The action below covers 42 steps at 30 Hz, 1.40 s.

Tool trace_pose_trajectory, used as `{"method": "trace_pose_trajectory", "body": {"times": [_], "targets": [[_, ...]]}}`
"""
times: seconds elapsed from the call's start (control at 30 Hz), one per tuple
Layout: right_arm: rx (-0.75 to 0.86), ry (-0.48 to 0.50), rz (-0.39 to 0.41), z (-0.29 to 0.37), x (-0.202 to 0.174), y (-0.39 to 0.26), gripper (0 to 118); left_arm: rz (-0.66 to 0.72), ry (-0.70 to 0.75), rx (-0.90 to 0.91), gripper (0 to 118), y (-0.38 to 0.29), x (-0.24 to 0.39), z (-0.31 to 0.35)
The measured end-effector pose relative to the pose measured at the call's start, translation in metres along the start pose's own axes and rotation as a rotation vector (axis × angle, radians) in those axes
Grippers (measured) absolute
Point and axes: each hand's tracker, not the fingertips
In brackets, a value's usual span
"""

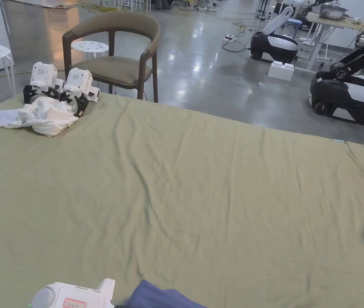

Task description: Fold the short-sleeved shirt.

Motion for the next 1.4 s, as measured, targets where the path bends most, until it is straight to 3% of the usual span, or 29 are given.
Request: {"method": "trace_pose_trajectory", "body": {"times": [0.1,0.17,0.33,0.43,0.6,1.03,1.23,1.3,1.4], "targets": [[0.004,0.009,-0.005,0.0,0.001,0.0,0,0.082,-0.002,0.021,23,-0.007,-0.01,0.002],[0.007,0.012,0.001,0.0,0.001,0.0,0,0.141,-0.086,0.077,21,-0.012,-0.011,0.004],[0.014,0.02,0.01,0.003,0.001,0.002,0,0.109,-0.11,0.137,20,-0.026,0.002,0.013],[0.033,0.046,-0.047,0.012,0.009,0.015,0,0.074,-0.118,0.148,20,-0.023,0.015,0.025],[0.096,0.005,-0.049,0.021,0.031,0.049,0,0.017,-0.107,0.177,20,-0.004,0.043,0.071],[0.255,-0.155,-0.033,0.032,0.117,0.149,0,0.042,0.108,0.342,20,0.063,0.072,0.27],[0.28,-0.184,-0.052,0.036,0.132,0.161,0,0.074,0.355,0.369,20,0.076,0.057,0.331],[0.283,-0.191,-0.06,0.037,0.135,0.163,0,0.153,0.435,0.409,20,0.075,0.049,0.348],[0.282,-0.192,-0.06,0.038,0.137,0.164,0,0.182,0.476,0.413,20,0.067,0.046,0.357]]}}
